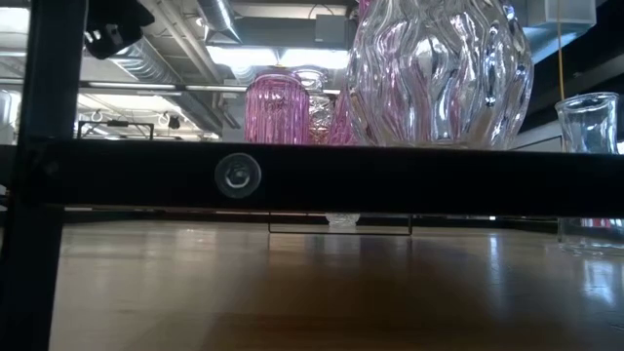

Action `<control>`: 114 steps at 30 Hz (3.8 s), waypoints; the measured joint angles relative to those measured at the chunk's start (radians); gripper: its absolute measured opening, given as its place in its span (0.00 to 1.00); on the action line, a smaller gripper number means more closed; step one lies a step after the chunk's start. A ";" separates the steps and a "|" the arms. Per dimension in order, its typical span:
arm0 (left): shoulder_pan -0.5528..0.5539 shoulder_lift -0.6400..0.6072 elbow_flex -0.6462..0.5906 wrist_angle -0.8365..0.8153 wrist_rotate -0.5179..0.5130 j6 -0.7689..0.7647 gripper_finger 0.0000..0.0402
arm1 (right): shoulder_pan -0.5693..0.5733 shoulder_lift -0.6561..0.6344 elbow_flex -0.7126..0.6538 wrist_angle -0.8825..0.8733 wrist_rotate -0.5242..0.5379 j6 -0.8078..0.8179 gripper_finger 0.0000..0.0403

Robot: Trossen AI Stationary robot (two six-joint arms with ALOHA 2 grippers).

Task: Sort vases onto shelf
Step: Put the transparent vase on the shelf aligned with the other transparent vase

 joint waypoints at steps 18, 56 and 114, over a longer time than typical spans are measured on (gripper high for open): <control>0.080 0.000 0.000 0.155 0.039 0.059 0.36 | 0.027 -0.154 0.000 0.040 0.526 -0.064 0.29; 1.021 0.327 0.491 0.107 0.762 0.206 0.36 | -0.408 -0.926 -0.858 0.567 0.333 -0.669 0.29; 1.176 0.314 0.490 -0.144 1.051 0.404 0.36 | -0.969 -0.200 -0.399 0.477 0.248 -0.450 0.62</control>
